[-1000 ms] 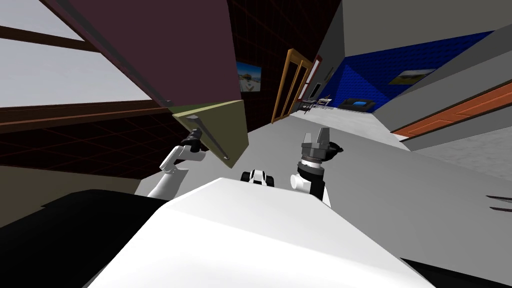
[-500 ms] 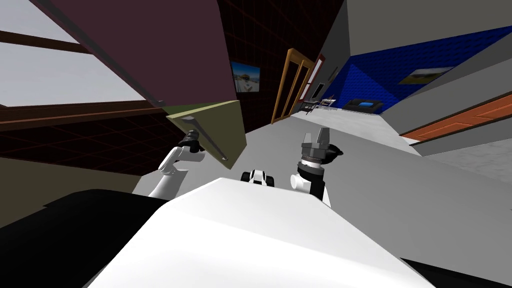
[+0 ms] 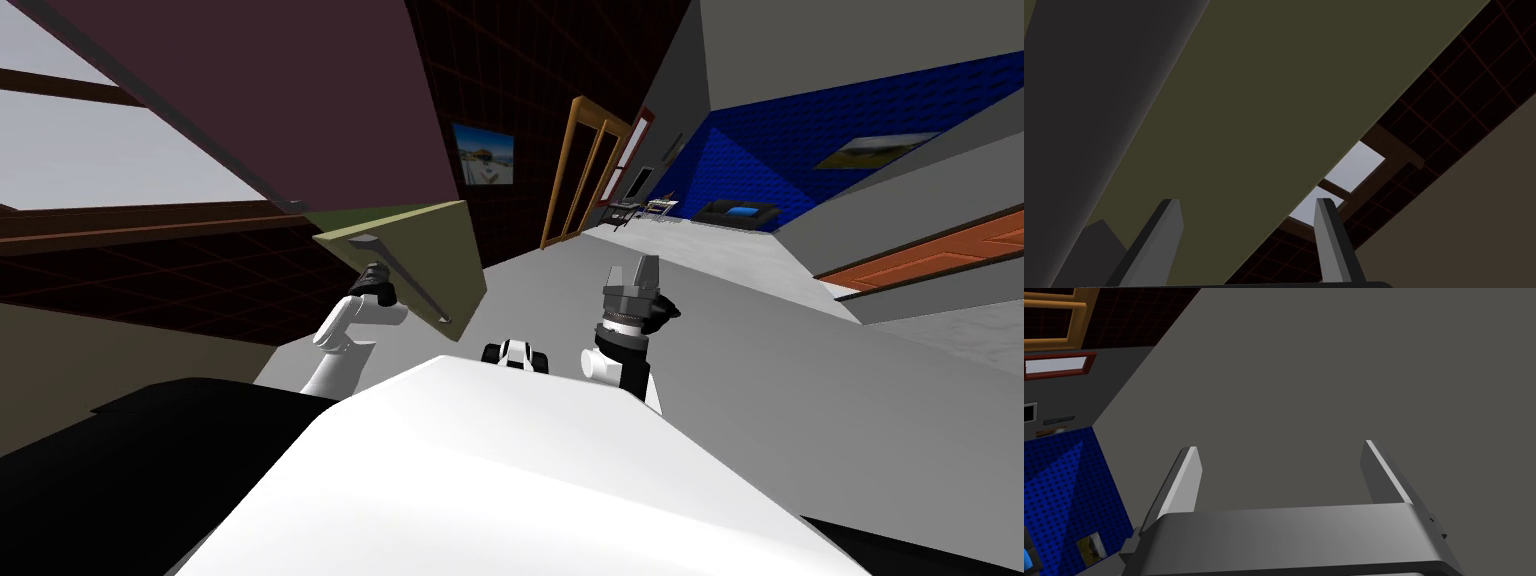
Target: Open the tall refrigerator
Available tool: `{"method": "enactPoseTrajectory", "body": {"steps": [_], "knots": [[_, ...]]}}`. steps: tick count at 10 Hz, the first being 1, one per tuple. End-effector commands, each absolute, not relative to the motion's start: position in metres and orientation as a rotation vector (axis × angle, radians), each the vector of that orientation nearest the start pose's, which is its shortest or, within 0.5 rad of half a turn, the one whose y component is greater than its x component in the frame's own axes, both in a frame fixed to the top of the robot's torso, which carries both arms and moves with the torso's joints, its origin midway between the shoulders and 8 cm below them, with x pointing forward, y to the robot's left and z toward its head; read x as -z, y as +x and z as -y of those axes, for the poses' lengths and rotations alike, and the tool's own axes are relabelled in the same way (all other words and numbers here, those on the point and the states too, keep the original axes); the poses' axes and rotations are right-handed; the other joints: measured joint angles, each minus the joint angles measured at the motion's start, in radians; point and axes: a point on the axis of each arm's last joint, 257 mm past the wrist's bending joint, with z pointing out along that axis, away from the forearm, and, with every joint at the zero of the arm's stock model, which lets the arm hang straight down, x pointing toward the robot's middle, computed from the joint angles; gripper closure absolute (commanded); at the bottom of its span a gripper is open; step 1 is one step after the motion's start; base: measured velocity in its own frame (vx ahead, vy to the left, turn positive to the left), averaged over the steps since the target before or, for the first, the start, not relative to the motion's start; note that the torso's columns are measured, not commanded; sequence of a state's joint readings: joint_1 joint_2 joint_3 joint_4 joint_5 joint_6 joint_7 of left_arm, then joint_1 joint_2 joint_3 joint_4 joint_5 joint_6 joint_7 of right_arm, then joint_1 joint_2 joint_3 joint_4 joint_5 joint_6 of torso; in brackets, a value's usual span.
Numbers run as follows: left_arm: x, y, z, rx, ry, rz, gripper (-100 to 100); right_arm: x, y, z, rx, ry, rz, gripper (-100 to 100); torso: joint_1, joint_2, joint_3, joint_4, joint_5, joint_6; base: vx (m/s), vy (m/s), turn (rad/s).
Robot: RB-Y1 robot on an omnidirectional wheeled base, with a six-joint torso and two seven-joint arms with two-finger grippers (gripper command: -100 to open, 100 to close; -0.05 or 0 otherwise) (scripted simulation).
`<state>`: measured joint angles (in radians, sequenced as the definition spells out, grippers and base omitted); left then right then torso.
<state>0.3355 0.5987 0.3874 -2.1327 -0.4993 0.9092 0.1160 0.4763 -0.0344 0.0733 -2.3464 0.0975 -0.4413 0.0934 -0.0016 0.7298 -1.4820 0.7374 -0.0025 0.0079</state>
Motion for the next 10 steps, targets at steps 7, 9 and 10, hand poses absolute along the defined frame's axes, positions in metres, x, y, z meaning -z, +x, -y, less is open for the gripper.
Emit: {"method": "enactPoseTrajectory", "body": {"steps": [7, 9, 10], "knots": [[0.075, 0.303, -0.647, -0.351, -1.192, -1.083, 100, -0.048, 0.345, 0.237, -1.239, 0.520, -0.694, 0, 0.003, 0.005, 0.004, 0.002, 0.001, -0.006, 0.078, -0.215, 0.040], [0.074, 0.294, -0.651, -0.375, -1.209, -1.064, 100, -0.048, 0.345, 0.237, -1.239, 0.520, -0.694, 0, 0.001, 0.004, 0.003, 0.000, 0.001, -0.004, 0.129, -0.195, 0.033], [0.073, 0.285, -0.655, -0.399, -1.225, -1.044, 100, -0.048, 0.345, 0.237, -1.239, 0.520, -0.694, 0, 0.000, 0.003, 0.002, 0.000, 0.001, -0.003, 0.146, -0.248, 0.023]]}}
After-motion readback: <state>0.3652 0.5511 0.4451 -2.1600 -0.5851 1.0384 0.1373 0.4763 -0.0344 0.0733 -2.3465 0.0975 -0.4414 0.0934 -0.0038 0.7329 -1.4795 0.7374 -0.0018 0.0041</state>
